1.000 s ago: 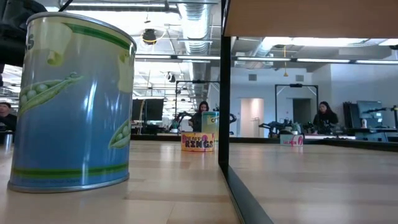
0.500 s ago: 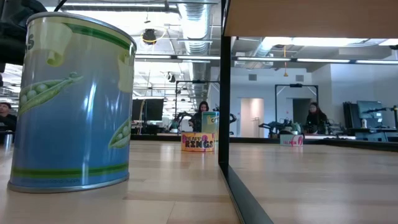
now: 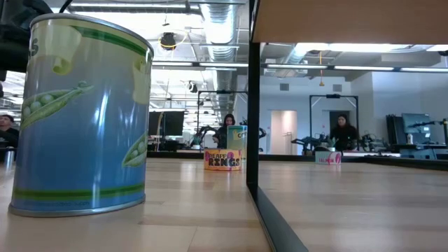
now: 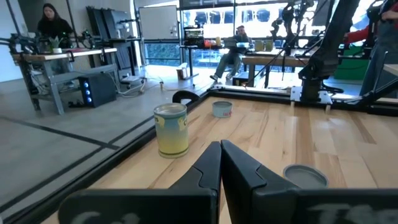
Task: Pick and place cans onto a shelf
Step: Put the canned tomatoes on the shelf
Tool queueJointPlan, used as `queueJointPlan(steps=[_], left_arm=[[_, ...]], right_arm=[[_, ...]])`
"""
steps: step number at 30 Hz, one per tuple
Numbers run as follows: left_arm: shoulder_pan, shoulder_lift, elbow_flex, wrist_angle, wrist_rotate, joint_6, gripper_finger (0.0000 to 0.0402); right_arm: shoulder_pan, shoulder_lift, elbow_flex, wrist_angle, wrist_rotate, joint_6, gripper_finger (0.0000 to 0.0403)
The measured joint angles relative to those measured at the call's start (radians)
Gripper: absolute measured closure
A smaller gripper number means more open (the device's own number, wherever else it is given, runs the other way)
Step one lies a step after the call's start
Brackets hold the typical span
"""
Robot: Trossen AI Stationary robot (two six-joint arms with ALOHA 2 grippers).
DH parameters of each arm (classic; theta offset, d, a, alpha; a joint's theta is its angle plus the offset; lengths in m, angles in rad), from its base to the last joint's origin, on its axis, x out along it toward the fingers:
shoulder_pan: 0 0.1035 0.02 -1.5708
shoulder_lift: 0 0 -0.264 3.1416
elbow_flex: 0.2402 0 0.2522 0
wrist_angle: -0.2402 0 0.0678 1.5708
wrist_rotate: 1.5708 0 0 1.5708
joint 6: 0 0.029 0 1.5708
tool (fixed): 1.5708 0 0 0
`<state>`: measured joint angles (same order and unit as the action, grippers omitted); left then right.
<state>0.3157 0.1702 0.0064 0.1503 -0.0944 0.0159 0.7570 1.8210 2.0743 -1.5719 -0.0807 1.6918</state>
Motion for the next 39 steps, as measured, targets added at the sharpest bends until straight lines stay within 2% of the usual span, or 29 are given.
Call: queueJointPlan(steps=[9, 15, 20, 27, 32, 39], left_arm=[[0.000, 0.000, 0.000, -0.001, 0.000, 0.000, 0.0401], [0.000, 0.000, 0.000, -0.001, 0.000, 0.000, 0.0401], [0.000, 0.000, 0.000, -0.001, 0.000, 0.000, 0.0401], [0.000, 0.000, 0.000, -0.001, 0.000, 0.000, 0.0401], [0.000, 0.000, 0.000, -0.001, 0.000, -0.001, 0.0401], [0.000, 0.000, 0.000, -0.002, 0.000, -0.001, 0.0401]], right_arm=[[-0.013, 0.000, 0.000, 0.001, -0.010, 0.011, 0.0301], [-0.013, 0.000, 0.000, 0.000, -0.031, 0.011, 0.0281], [-0.013, -0.001, 0.000, 0.001, -0.035, -0.034, 0.0303], [-0.013, -0.001, 0.000, 0.001, -0.070, -0.054, 0.0391], [-0.016, -0.002, 0.000, 0.001, 0.013, -0.116, 0.0388], [-0.059, -0.002, 0.000, 0.001, 0.175, -0.347, 0.0393]])
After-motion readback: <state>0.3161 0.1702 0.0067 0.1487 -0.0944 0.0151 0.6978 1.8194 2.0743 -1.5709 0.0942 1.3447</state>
